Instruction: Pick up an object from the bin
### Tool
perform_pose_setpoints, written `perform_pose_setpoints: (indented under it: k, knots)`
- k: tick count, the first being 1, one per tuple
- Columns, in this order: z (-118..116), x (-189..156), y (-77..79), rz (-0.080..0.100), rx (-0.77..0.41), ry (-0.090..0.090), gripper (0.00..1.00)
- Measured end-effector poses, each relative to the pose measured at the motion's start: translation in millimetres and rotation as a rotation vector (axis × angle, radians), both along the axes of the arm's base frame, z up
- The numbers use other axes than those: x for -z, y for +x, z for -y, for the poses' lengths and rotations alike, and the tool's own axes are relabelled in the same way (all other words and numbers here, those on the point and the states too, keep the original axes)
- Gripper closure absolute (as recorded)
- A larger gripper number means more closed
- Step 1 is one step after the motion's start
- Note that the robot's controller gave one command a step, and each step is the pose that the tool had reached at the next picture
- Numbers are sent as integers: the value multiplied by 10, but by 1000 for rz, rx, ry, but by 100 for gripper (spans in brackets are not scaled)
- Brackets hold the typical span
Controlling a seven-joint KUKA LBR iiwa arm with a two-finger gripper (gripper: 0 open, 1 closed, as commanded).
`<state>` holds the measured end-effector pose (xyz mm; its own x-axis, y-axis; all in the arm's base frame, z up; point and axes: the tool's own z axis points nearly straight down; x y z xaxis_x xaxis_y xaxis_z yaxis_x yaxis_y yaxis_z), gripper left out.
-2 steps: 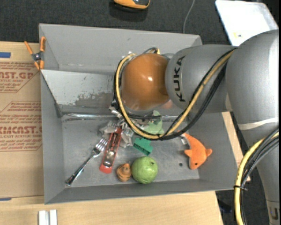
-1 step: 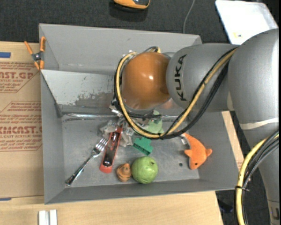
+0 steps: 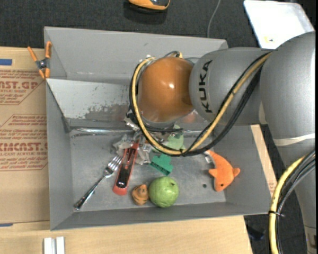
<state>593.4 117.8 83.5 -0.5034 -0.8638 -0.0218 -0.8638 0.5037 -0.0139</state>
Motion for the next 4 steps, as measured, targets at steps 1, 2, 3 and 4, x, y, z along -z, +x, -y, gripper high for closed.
perform_pose_setpoints:
  k: [1,2,3,4]
  knots:
    - [-5,-44,1,1,2,2,100]
    - [-13,-229,-6,0,2,3,100]
    - [-21,-507,-12,-2,2,3,100]
    - [-37,-678,-5,3,3,6,100]
